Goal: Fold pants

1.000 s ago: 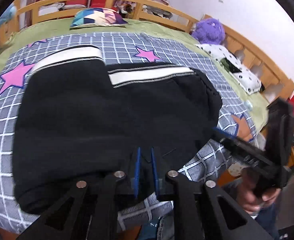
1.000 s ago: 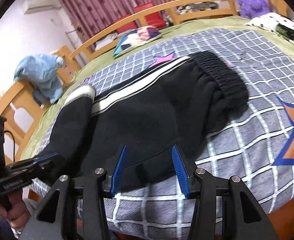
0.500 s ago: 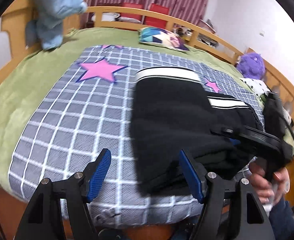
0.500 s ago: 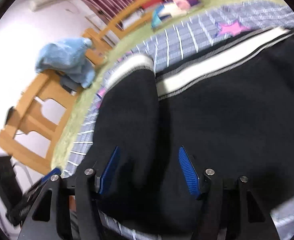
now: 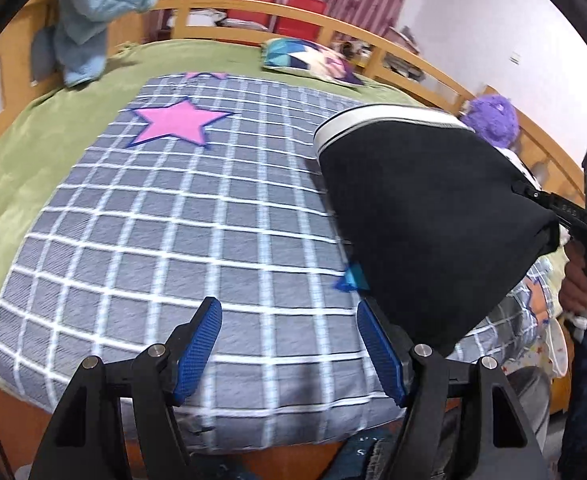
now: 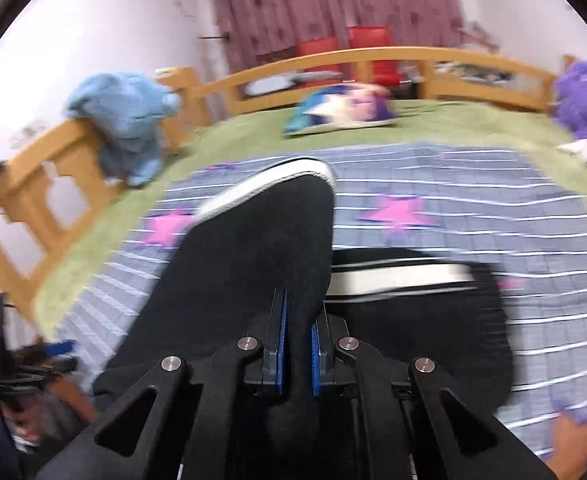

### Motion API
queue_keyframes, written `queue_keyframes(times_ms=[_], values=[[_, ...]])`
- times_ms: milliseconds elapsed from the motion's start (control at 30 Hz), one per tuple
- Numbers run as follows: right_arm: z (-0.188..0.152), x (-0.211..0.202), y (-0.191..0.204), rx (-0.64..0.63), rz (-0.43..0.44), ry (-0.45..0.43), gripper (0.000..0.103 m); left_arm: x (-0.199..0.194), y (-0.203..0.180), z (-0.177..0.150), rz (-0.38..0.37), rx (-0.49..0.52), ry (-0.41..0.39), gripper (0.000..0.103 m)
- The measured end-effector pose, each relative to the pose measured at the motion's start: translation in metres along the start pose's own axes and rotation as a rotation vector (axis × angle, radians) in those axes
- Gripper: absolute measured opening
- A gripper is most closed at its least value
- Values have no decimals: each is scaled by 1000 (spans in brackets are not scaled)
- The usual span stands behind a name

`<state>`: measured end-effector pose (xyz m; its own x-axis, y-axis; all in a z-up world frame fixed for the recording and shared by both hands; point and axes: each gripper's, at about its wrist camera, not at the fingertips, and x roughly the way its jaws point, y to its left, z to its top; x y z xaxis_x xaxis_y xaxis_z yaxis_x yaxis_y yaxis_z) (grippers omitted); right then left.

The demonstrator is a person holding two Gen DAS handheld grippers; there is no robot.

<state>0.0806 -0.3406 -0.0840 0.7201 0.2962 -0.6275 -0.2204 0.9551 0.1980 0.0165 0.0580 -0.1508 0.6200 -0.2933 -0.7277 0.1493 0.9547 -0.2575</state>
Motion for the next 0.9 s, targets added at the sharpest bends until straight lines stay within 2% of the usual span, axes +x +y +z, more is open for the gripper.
queue_keyframes(times_ms=[33, 100, 200, 233, 267, 300, 333, 433, 500, 567, 667, 733, 767, 833, 900], values=[[-1, -4, -26, 26, -56, 3, 9, 2, -4, 0, -9, 7, 1, 68], [-7, -8, -65, 98, -81, 3, 9, 12, -24, 6, -42, 21, 6, 68], [-25, 4, -111, 183, -164, 46, 10, 26, -52, 16, -62, 53, 25, 68], [-34, 11, -124, 218, -166, 71, 13, 30, -63, 19, -70, 71, 23, 68], [-43, 19, -133, 244, -153, 104, 22, 33, -74, 22, -74, 88, 23, 68], [-49, 20, -138, 261, -156, 114, 27, 34, -81, 25, -79, 99, 25, 68], [-53, 15, -138, 268, -178, 103, 35, 35, -89, 27, -88, 109, 26, 68], [-54, -17, -127, 226, -254, 26, 35, 37, -111, 32, -115, 131, 16, 68], [-51, -41, -110, 175, -239, -60, 35, 41, -128, 33, -134, 142, 18, 68], [-54, -49, -89, 100, -172, -86, 35, 51, -143, 27, -128, 164, 31, 68], [-71, -31, -68, -10, -150, -13, 35, 74, -157, 8, -77, 212, 74, 68], [-88, -2, -69, -39, -201, 95, 36, 89, -160, -10, -22, 254, 93, 73], [-98, 7, -73, -35, -217, 128, 37, 93, -161, -15, -18, 270, 101, 73], [-106, 3, -72, -54, -214, 122, 38, 93, -155, -15, -47, 248, 115, 74], [-100, -2, -72, -56, -188, 169, 38, 91, -143, -5, -102, 185, 164, 74]])
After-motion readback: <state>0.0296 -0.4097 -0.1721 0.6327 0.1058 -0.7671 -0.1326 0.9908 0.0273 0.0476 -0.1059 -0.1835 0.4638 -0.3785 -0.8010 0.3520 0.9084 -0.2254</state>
